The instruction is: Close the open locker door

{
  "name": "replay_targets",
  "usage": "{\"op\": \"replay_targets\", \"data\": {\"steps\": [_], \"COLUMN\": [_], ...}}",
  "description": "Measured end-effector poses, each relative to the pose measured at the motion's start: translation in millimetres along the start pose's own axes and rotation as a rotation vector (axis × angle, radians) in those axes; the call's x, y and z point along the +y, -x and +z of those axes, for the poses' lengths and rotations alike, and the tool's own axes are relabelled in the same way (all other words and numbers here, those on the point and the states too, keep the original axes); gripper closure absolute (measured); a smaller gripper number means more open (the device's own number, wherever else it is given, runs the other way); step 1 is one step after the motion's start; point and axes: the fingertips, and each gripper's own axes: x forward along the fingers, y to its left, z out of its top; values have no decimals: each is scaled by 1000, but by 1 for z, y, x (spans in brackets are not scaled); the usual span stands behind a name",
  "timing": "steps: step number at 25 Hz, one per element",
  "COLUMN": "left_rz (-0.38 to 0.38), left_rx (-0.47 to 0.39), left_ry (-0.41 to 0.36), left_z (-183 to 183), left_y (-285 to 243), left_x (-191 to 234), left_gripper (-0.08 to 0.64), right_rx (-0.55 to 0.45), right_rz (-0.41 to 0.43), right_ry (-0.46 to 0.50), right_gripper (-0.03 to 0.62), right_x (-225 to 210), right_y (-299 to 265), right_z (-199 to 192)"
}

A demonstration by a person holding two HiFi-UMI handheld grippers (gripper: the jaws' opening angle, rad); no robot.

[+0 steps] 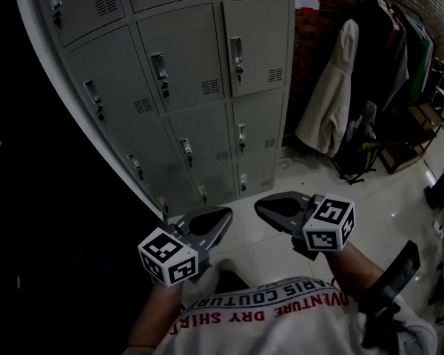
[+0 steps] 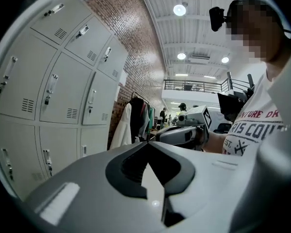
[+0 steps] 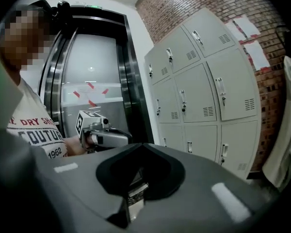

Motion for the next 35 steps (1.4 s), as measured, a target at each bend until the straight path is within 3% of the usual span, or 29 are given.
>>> {"op": "replay_targets", "data": {"steps": [6, 11, 23, 35], "left_rz": [-29, -31, -9, -14], "left_rx": [11, 21, 31, 36], "left_ry": [4, -9, -26, -33], "left_z": [-27, -31, -40, -45], "left_y": [10, 15, 27, 34], "left_x": [-113, -167, -210, -227], "left_gripper": [557, 557, 557, 557], "right_rx": [-5, -17, -11, -5], "right_rz": [-1, 8, 31, 36], "right_ry": [-3, -11, 23, 25], "right_gripper": [597, 597, 597, 597], "right_x": [76, 111, 147, 163], "right_y": [83, 122, 147, 153], "right_z": [-32, -41, -53, -63]}}
